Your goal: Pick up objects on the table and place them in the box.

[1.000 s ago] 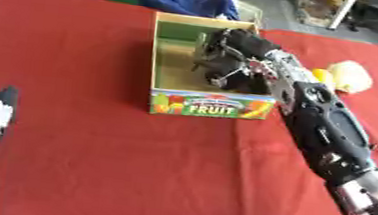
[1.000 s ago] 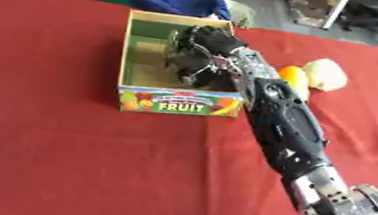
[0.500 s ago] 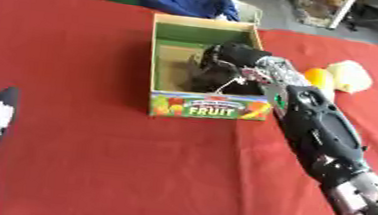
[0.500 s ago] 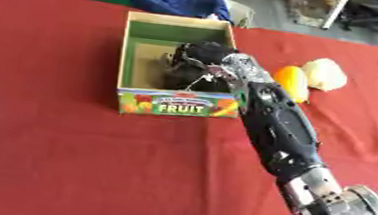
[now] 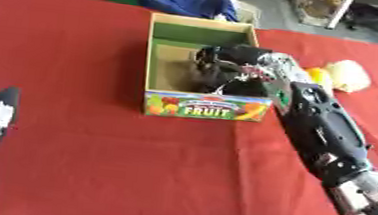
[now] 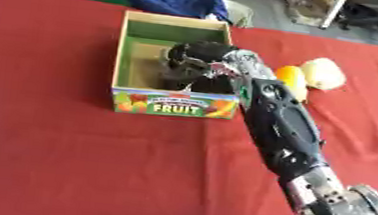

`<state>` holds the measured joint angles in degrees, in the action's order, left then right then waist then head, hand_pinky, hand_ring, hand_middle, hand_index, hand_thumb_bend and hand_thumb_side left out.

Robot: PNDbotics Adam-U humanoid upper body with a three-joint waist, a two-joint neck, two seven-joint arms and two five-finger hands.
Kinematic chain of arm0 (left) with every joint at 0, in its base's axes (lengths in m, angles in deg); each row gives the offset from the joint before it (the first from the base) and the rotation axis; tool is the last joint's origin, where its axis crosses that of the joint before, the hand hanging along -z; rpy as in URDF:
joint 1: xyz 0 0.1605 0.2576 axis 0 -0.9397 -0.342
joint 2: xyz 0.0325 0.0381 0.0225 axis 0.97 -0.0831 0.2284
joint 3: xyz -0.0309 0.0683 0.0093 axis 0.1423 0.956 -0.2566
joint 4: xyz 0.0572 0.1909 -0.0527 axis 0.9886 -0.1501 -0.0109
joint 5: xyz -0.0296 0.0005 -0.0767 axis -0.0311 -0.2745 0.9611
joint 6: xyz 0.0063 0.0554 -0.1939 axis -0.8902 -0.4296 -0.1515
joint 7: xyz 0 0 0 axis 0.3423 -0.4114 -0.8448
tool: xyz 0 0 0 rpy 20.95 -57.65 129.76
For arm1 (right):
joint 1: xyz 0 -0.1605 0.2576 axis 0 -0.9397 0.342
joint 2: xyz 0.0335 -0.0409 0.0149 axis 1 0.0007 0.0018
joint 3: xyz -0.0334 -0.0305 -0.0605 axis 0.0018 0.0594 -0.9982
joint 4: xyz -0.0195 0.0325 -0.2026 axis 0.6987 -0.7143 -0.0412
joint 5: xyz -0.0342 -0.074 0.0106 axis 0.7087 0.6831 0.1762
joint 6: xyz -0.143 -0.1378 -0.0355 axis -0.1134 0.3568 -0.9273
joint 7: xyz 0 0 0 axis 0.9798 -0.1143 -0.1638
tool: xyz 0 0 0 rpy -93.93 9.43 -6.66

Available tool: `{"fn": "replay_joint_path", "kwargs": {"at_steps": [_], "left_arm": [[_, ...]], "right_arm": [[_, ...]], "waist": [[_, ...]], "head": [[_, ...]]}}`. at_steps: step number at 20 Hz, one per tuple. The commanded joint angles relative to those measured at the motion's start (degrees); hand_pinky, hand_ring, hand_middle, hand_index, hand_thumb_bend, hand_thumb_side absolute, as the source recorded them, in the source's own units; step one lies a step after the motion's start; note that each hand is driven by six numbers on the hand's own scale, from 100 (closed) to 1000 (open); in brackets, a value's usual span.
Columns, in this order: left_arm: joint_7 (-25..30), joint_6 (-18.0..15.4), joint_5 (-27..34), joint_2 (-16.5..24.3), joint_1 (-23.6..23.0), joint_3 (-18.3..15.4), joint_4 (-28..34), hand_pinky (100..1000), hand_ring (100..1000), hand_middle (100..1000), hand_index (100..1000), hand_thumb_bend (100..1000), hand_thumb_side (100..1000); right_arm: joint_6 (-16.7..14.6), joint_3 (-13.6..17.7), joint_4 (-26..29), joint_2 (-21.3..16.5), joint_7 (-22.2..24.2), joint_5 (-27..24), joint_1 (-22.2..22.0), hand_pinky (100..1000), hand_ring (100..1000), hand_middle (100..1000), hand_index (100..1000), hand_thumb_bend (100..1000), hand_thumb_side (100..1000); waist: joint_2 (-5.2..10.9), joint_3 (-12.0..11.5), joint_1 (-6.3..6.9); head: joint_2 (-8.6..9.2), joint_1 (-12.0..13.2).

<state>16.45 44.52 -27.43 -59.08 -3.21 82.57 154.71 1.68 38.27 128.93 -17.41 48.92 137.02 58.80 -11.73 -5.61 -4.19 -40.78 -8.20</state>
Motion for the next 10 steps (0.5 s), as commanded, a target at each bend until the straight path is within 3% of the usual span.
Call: {"fn": "replay_joint_path", "kwargs": {"at_steps": [1,2,3,10], "left_arm": [[0.1,0.0,0.3,0.4,0.3,-0.2,0.9,590,551,481,602,532,453],[0.1,0.0,0.3,0.4,0.3,-0.2,0.9,590,551,481,602,530,455],[0.1,0.0,0.3,0.4,0.3,-0.2,0.9,590,551,481,602,532,453],[-0.1,-0.1,0.1,0.6,0.2,-0.3,0.9,590,551,481,602,531,453]], "right_arm": [[0.0,0.3,3.1,-2.5,2.5,-2.9,1.8,796,875,961,961,337,637],[0.1,0.3,3.7,-2.8,3.0,-3.6,1.9,798,879,970,964,304,662],[0.1,0.3,4.4,-3.2,3.3,-4.5,2.0,798,879,971,965,327,624],[1.5,1.3,9.7,-7.1,3.5,-11.9,1.8,784,860,959,957,269,474]], "waist": [[1.03,0.1,0.25],[1.05,0.2,0.23],[1.07,0.2,0.21],[1.2,0.6,0.06]], "head": [[0.32,0.0],[0.32,0.1],[0.31,0.1],[0.44,0.6]]}}
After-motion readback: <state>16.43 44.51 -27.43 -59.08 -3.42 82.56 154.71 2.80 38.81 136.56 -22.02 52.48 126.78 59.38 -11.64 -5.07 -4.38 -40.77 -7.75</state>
